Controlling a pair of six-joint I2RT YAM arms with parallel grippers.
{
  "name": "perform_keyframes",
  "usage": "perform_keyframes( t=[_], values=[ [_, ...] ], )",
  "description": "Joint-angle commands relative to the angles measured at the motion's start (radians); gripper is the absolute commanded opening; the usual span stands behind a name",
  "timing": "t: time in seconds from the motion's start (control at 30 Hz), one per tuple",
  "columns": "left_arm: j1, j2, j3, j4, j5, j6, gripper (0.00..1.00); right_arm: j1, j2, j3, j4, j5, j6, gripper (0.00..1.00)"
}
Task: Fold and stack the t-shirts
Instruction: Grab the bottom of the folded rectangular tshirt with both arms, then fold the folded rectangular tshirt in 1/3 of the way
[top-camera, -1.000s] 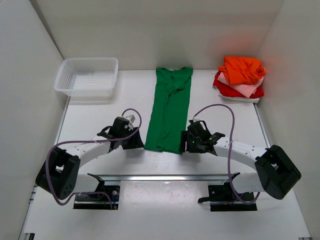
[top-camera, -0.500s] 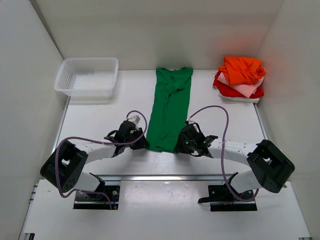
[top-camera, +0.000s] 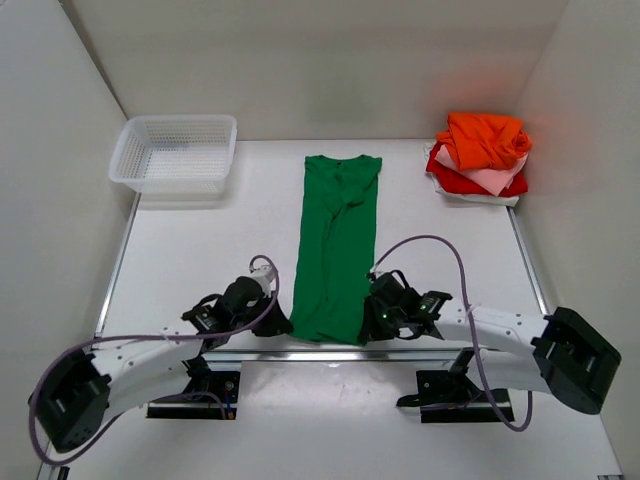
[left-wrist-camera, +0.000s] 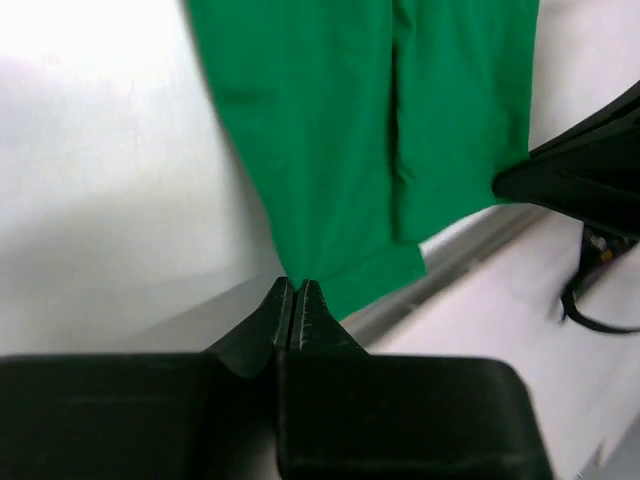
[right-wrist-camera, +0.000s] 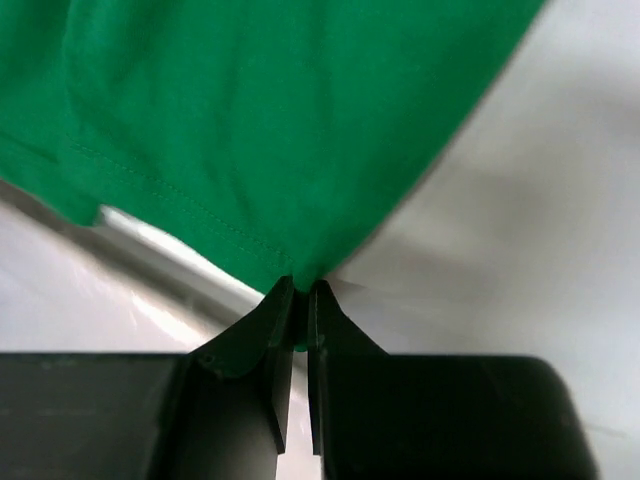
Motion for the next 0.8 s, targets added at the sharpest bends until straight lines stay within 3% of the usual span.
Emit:
perform_keyframes(
  t=[0.0, 0.17, 0.3, 0.43, 0.77],
  values=[
    [-0.014, -0.128, -0.031, -0.133, -0.016, -0.064, 0.0, 0.029, -0.07, -0.027, -0.109, -0.059, 0.0, 0.0],
    [0.091, -0.103, 0.102, -0.166, 0.008, 0.022, 0.0, -0.097, -0.13, 0.042, -0.122, -0.15, -0.085, 0.0],
    [0.154, 0.086, 0.252, -0.153, 0.051, 0.099, 0.0, -0.303, -0.073, 0.123, -0.112, -0.286, -0.202, 0.0],
    [0.252, 0.245, 0.399, -0.092, 0.088, 0.12, 0.0, -0.451, 0.049, 0.265, -0.137, -0.339, -0.324, 0.0],
    [0.413, 0.718, 0.844, -0.091, 0.151, 0.221, 0.0, -0.609, 0.475, 0.698, -0.189, -0.345, -0.468, 0.0]
  ],
)
